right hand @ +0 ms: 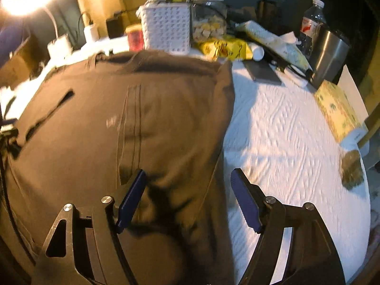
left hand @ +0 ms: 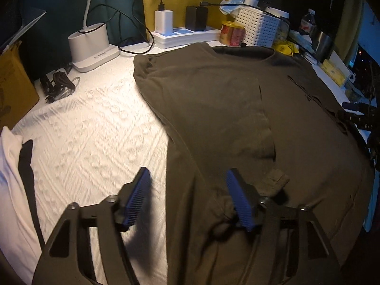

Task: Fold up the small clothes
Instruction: 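Open both tools and move them over the brown T-shirt hem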

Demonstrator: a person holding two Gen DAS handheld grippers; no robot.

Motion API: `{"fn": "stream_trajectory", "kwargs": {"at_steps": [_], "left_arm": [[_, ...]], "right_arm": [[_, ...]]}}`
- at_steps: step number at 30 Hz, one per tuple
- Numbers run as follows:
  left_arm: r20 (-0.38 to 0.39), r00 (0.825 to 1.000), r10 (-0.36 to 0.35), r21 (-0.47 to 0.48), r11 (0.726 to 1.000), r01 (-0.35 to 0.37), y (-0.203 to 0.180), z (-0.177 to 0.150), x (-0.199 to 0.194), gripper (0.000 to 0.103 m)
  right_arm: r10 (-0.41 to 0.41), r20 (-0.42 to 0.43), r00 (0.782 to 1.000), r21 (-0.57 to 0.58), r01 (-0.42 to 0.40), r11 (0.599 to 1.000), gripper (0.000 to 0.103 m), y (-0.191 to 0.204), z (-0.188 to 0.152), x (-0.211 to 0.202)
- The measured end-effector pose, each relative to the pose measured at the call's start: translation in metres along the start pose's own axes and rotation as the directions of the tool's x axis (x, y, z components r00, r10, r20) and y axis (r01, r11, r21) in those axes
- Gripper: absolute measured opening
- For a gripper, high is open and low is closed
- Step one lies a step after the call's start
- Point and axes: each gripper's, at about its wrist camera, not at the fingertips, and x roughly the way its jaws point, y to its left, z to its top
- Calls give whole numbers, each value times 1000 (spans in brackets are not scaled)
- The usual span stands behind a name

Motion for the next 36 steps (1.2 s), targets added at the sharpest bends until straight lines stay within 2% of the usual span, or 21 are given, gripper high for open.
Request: {"fn": "stream_trajectory", "kwargs": {"at_steps": [2,17,26,36], "left_arm": [[1,1000,11,-5,1000,-11,-1,-3,-2,70],[70,997,17,16,1000,-18,-19,-28,-35,70],[161,987,-21,28,999,17,-39,-38,-63,70],[202,978,-53,29,998,49,-57,-61,-83,70]], "right_arm": [[-1,-16,1000,-12,0,1000,77,4,-9,0],[-28,44,999,29,26,999,77,8,-41,-39],[-50,72,996,68,45,997,77,5,-60,-64],[-51,103,993,108,40,993,77,-1,-100,-101]]}}
